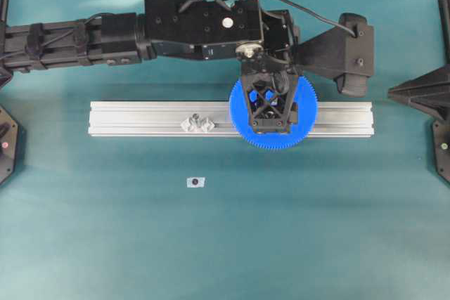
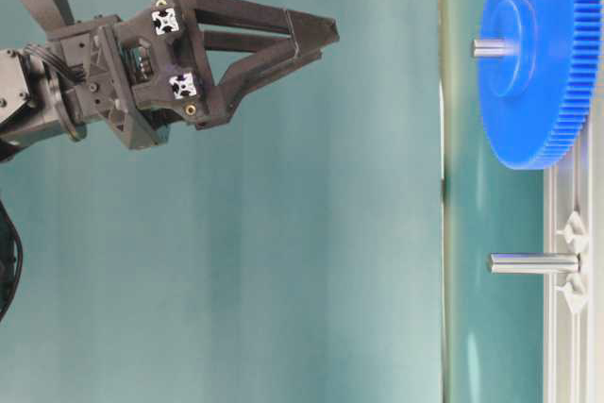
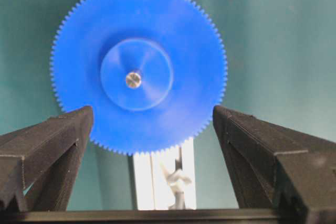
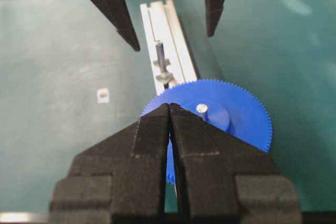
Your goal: Insert the large gear onto the shaft.
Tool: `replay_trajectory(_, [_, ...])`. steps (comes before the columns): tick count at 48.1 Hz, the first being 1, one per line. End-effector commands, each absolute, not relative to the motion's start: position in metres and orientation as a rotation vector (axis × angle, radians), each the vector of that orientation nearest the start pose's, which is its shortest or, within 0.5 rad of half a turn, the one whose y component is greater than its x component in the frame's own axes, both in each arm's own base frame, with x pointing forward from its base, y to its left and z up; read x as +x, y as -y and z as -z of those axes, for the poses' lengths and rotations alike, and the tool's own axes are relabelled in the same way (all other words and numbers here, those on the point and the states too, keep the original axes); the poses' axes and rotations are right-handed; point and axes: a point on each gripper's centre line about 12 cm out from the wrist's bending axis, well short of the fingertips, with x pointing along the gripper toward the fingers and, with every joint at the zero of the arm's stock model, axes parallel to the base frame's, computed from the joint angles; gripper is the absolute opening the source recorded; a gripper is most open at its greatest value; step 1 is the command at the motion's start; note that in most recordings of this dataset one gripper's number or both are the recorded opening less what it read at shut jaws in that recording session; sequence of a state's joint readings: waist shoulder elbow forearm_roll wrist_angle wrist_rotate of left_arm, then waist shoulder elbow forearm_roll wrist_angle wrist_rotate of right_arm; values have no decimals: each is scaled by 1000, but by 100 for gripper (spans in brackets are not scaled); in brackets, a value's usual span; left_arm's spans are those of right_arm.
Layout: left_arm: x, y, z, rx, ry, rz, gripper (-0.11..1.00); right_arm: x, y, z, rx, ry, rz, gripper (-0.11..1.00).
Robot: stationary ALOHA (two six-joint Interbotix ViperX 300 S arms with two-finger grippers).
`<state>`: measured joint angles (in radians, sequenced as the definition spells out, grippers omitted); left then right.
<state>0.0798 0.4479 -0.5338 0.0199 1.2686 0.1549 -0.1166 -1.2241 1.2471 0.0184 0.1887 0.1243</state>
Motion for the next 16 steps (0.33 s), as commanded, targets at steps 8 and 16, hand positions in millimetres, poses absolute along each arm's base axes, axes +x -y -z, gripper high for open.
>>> replay_trajectory(8, [523,-43,-310,111,-1134,4,92,154,18,-256,166,-208,132,8])
replay_trajectory(16, [524,-43,-309,110,-1136,4,92,154,18,-256,166,-211,131,7])
